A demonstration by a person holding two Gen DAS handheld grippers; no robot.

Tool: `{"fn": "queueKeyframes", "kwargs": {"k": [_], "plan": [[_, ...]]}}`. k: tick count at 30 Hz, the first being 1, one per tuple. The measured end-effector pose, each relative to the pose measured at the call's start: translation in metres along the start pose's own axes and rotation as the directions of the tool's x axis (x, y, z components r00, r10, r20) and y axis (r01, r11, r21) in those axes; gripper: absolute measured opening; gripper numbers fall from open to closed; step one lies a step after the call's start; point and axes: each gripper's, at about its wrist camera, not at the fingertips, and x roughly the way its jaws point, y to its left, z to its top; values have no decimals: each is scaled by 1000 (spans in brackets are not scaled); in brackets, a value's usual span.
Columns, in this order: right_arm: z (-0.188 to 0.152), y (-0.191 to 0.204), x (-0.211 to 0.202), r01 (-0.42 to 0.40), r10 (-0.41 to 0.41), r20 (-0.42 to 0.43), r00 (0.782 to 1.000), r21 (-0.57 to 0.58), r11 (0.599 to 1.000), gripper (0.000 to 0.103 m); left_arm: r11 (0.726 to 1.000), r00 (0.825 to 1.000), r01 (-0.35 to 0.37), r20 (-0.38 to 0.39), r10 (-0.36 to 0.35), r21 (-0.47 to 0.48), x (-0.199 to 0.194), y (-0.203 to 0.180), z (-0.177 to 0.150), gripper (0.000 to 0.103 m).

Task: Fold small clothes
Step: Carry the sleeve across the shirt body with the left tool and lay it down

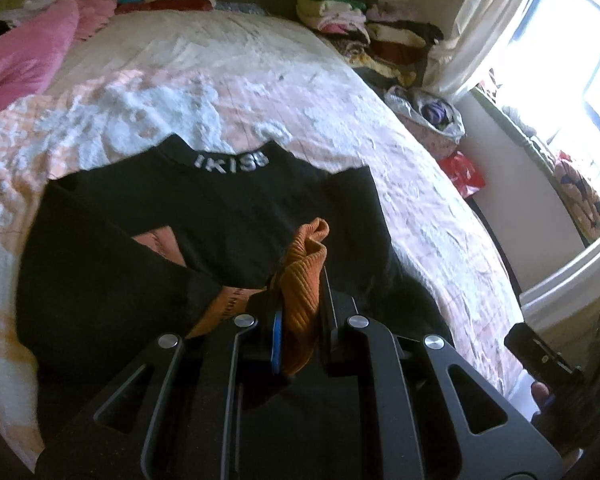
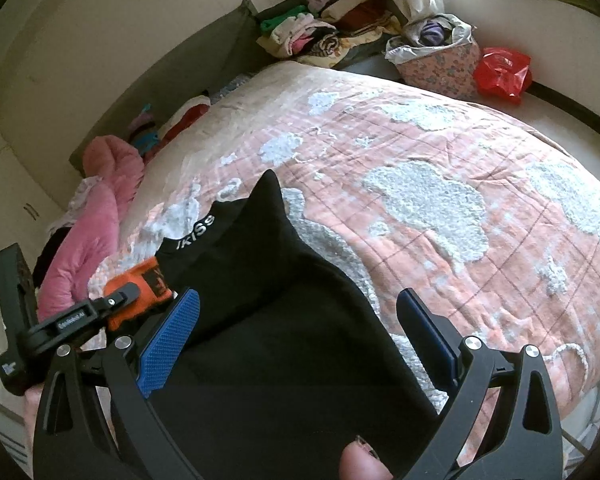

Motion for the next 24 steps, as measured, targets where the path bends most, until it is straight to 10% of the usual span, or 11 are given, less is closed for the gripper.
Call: {"fn": "queueKeyframes", "kwargs": {"k": [13,24], "plan": [[-9,7,25,-20,19,-72,997,-8,1000,98,996,994,84,-74,-85,-28,9,15,-10,47],[-53,72,80,-129,96,-255,962,-119,984,90,990,991,-129,29,130,-53,-36,67,0,81]]}}
